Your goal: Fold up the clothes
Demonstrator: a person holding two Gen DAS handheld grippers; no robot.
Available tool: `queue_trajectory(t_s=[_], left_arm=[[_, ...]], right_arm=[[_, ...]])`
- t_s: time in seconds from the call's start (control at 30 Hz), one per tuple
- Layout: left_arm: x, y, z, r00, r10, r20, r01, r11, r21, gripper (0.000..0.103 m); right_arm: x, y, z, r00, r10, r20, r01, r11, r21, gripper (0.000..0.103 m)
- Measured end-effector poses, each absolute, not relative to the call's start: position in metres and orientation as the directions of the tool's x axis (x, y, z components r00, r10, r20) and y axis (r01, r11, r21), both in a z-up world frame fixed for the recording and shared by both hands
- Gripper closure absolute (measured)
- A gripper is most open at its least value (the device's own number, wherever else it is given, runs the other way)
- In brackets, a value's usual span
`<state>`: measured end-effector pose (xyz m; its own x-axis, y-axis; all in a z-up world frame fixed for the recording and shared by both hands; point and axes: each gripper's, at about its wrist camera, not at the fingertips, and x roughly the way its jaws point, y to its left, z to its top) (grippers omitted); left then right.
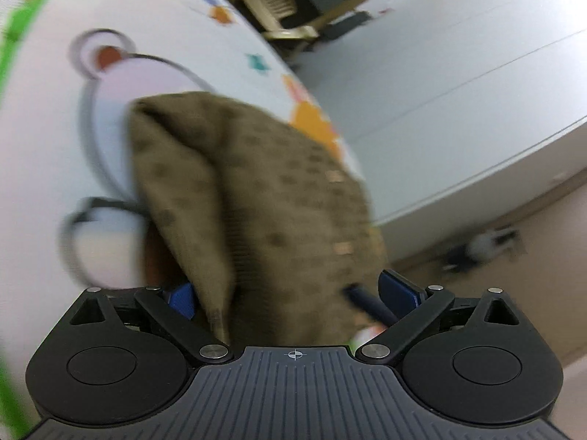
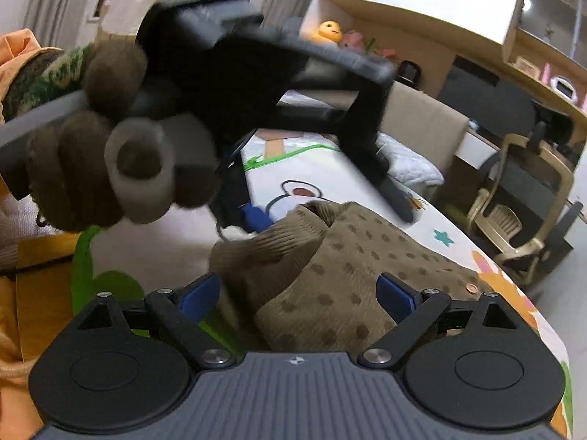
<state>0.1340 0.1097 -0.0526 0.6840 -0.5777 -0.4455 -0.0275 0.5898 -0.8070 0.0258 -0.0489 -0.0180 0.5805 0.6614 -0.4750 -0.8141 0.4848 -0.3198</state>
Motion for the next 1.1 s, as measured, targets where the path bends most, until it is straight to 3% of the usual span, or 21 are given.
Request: queue_trajectory(t_s=[0.23, 0.27, 0.37, 0.47, 0.57, 0.7, 0.8, 1.0, 1.1], left_arm=[[0.159, 0.083, -0.020, 0.676, -0.627, -0.387, 0.092, 0.593, -0.800, 0.003], [0.161, 0.080, -0.022, 0.671, -0.628, -0.394, 0.089, 0.595, -0.799, 0.003], [0.166, 0.074, -0.024, 0.661, -0.633, -0.404, 0.083, 0.597, -0.798, 0.003], [0.158, 0.085, -0.015, 0.683, -0.622, -0.383, 0.091, 0.593, -0.800, 0.003], [0.140, 0.120, -0.004, 0.756, -0.555, -0.346, 0.070, 0.594, -0.801, 0.002], [0.124, 0.160, -0.018, 0.805, -0.432, -0.406, -0.085, 0.593, -0.801, 0.002], [0.125, 0.164, -0.039, 0.778, -0.445, -0.443, -0.154, 0.548, -0.822, 0.002], [0.179, 0.116, -0.009, 0.763, -0.484, -0.429, -0.050, 0.617, -0.785, 0.002], [0.206, 0.092, 0.006, 0.754, -0.502, -0.423, 0.004, 0.647, -0.762, 0.003]], right_arm=[[0.036, -0.037, -0.027, 0.657, 0.621, -0.428, -0.754, 0.522, -0.399, 0.007], [0.045, -0.036, -0.029, 0.665, 0.610, -0.431, -0.747, 0.536, -0.393, 0.015], [0.077, -0.043, -0.026, 0.624, 0.617, -0.480, -0.775, 0.570, -0.273, 0.054], [0.103, -0.062, -0.019, 0.575, 0.645, -0.504, -0.785, 0.608, -0.117, 0.066], [0.110, -0.078, -0.010, 0.581, 0.660, -0.476, -0.769, 0.637, -0.055, 0.074], [0.117, -0.088, -0.004, 0.580, 0.676, -0.454, -0.758, 0.653, 0.004, 0.076], [0.111, -0.093, -0.005, 0.570, 0.684, -0.454, -0.765, 0.644, 0.010, 0.078], [0.112, -0.099, -0.002, 0.532, 0.724, -0.439, -0.781, 0.619, 0.074, 0.084], [0.116, -0.125, 0.010, 0.546, 0.744, -0.385, -0.764, 0.631, 0.137, 0.085]])
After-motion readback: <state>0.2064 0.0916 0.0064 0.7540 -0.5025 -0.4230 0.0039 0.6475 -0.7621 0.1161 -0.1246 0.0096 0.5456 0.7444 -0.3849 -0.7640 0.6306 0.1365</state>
